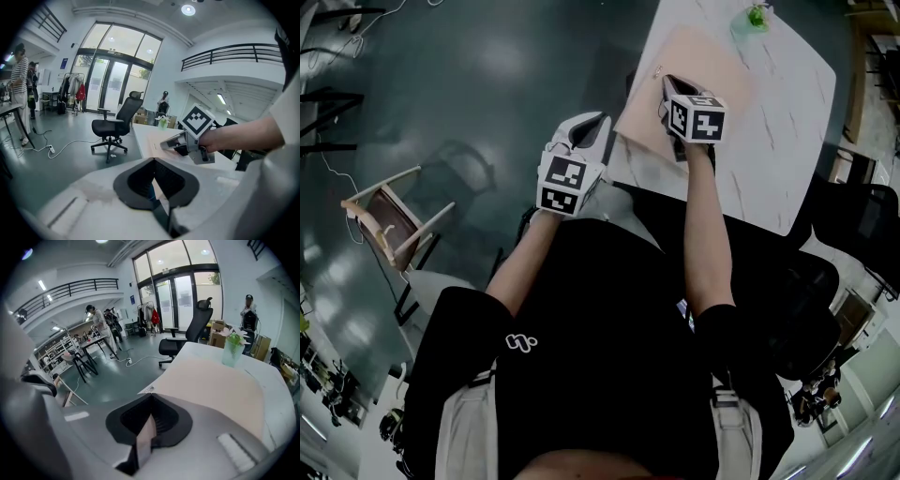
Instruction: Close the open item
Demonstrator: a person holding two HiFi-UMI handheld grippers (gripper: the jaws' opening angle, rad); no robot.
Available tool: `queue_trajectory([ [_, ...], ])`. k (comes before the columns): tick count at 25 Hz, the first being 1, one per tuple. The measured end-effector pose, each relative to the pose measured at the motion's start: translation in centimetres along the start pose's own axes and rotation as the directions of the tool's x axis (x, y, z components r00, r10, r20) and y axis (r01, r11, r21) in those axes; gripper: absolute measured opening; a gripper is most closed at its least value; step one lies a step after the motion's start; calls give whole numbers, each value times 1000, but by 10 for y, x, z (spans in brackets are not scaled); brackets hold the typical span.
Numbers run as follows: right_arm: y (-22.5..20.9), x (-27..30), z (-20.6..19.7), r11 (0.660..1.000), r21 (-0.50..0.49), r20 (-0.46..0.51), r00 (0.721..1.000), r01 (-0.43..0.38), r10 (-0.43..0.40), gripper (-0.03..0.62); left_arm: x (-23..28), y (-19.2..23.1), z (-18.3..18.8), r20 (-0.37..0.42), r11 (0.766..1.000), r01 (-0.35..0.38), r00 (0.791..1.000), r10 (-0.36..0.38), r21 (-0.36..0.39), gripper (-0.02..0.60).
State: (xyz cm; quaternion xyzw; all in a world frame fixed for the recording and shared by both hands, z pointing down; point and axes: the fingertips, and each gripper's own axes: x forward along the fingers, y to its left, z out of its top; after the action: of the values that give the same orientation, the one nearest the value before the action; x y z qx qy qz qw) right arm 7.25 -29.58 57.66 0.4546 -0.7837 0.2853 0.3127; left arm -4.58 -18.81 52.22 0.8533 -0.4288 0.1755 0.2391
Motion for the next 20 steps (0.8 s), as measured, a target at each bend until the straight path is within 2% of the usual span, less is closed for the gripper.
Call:
queue_trajectory([
  [4, 2, 6, -6, 997, -71, -55, 998, 22, -26, -5, 2, -1, 2, -2, 1000, 6, 1000, -6, -1, 0],
  [14, 0, 10, -8, 996, -79, -125, 991, 30, -39, -2, 8, -8, 9, 3, 999, 32, 999, -32, 20, 0],
  [20, -1, 2, -5, 1000, -13, -54, 998, 23, -24, 2, 1, -14, 32, 38, 997, 46, 998, -48, 54, 0],
])
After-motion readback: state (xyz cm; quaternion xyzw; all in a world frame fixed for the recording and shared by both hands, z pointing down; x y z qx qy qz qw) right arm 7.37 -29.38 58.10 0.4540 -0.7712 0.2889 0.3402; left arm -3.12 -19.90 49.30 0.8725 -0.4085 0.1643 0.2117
